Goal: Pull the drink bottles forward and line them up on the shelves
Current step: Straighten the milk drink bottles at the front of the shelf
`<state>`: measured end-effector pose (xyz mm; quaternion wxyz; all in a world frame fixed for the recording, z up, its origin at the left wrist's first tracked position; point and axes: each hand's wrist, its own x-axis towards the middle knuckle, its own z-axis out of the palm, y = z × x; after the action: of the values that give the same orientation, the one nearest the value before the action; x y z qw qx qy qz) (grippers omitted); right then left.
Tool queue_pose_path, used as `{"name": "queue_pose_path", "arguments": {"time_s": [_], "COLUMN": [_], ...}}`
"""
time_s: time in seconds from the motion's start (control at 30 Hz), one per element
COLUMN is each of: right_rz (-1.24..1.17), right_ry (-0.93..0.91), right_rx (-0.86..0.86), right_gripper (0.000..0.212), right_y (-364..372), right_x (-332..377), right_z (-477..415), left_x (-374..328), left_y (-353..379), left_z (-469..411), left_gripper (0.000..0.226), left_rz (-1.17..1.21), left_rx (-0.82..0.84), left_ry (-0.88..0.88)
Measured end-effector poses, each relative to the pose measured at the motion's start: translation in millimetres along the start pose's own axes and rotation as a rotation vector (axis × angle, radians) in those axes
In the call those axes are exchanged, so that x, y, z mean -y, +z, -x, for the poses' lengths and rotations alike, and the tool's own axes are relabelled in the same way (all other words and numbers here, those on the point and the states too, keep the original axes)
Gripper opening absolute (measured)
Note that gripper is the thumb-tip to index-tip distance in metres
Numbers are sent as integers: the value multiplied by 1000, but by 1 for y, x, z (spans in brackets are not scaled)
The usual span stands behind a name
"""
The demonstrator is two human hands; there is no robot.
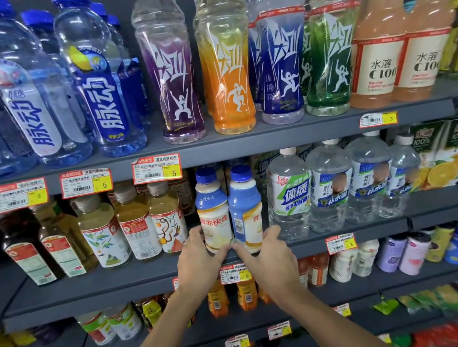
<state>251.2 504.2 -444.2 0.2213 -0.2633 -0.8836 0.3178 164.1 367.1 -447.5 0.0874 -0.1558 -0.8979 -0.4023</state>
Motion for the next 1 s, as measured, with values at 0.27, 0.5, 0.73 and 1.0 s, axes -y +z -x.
{"name": "queue_pose_path", "arguments": {"time_s": [0.27, 0.5, 0.73, 1.0], "right_rz": [-1, -138, -7, 40], "right_ry": [-13, 53, 31, 27], "right_rx": [-35, -41, -3, -30], "right_gripper": [46, 63, 58, 61], "right_y": [1, 8, 10, 13], "right_x": [5, -5, 2, -2], "right_z": [-7, 4, -11, -3], "left_x": [-1, -1, -1, -1], "left_y": [0, 0, 2, 2], "left_z": [0, -1, 0, 1], "left_gripper": [68, 70, 69, 71], "left_rz": [3, -17, -24, -18], "left_rx": [-6, 11, -3, -9], "left_ry": [4, -24, -25, -22]}}
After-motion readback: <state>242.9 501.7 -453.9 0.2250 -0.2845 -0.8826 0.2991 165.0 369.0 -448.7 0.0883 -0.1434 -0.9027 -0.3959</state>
